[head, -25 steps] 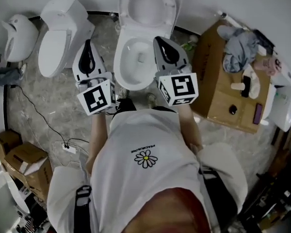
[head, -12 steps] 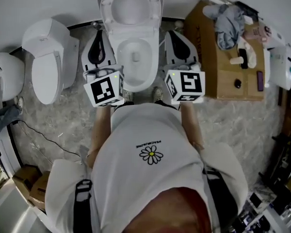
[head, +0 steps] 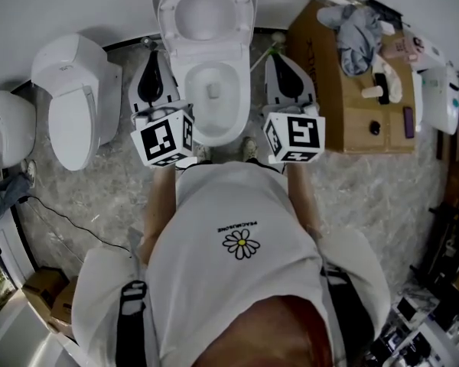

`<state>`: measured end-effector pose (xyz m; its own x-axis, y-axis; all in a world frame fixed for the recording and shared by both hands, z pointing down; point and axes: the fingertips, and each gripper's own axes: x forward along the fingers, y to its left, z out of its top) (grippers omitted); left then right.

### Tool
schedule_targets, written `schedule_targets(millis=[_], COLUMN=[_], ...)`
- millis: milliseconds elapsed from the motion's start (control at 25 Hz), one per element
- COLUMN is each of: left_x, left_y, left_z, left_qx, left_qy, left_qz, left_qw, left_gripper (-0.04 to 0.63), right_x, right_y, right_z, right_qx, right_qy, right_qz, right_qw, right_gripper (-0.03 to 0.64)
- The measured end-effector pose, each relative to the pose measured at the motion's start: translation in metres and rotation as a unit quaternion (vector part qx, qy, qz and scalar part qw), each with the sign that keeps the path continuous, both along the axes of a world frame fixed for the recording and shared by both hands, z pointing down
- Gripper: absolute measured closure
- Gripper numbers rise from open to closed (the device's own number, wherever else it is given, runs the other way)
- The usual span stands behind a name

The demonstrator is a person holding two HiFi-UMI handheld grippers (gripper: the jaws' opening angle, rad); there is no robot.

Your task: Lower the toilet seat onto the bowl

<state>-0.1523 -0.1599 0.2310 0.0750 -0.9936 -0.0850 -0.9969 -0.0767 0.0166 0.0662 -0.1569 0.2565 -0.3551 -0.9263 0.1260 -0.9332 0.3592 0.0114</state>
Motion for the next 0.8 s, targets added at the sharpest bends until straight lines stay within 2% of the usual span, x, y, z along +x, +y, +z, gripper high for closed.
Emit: schedule_targets(millis=[160,240,360,480,520,640,680,800], left_x=[-0.005,-0.004,-0.004,-0.010,-0.011,-0.013,-0.014,-0.022], left_y=[-0.006,-0.013,-0.032,-0.060,-0.072,-0.108,-0.118,-0.145], left_z=[0.003,0.005,0.011,0.019,0.022,0.037,0.043,0.066], left_qx=[-0.008,-0.013,-0.023,-0.035,-0.040,-0.056,-0.061,-0.077], left_qy=[-0.017,-0.025,-0.023,-0.017,-0.019,-0.024,-0.022,-0.021], left_qz=[-0.005,0.002,0.014,0.020,0.025,0.044,0.049,0.047], left_qw=[0.9998,0.9996,0.9994,0.9990,0.9987,0.9972,0.9967,0.9957], left_gripper=[0.575,0.575,0.574,0.567,0.547,0.491,0.469,0.463], right_x=[-0.006,-0.013,-0.027,-0.032,-0.033,-0.038,-0.040,-0.040], right_y=[-0.008,-0.013,-0.028,-0.057,-0.069,-0.110,-0.124,-0.161], right_z=[0.007,0.011,0.016,0.018,0.020,0.033,0.039,0.063], right_qx=[-0.017,-0.030,-0.047,-0.047,-0.050,-0.070,-0.075,-0.086], right_qy=[-0.016,-0.028,-0.041,-0.031,-0.028,-0.023,-0.018,0.008], right_qz=[-0.007,-0.029,-0.073,-0.074,-0.076,-0.087,-0.086,-0.070], right_qw=[1.000,0.999,0.995,0.996,0.995,0.993,0.993,0.994], right_gripper=[0.586,0.586,0.584,0.582,0.576,0.469,0.463,0.463])
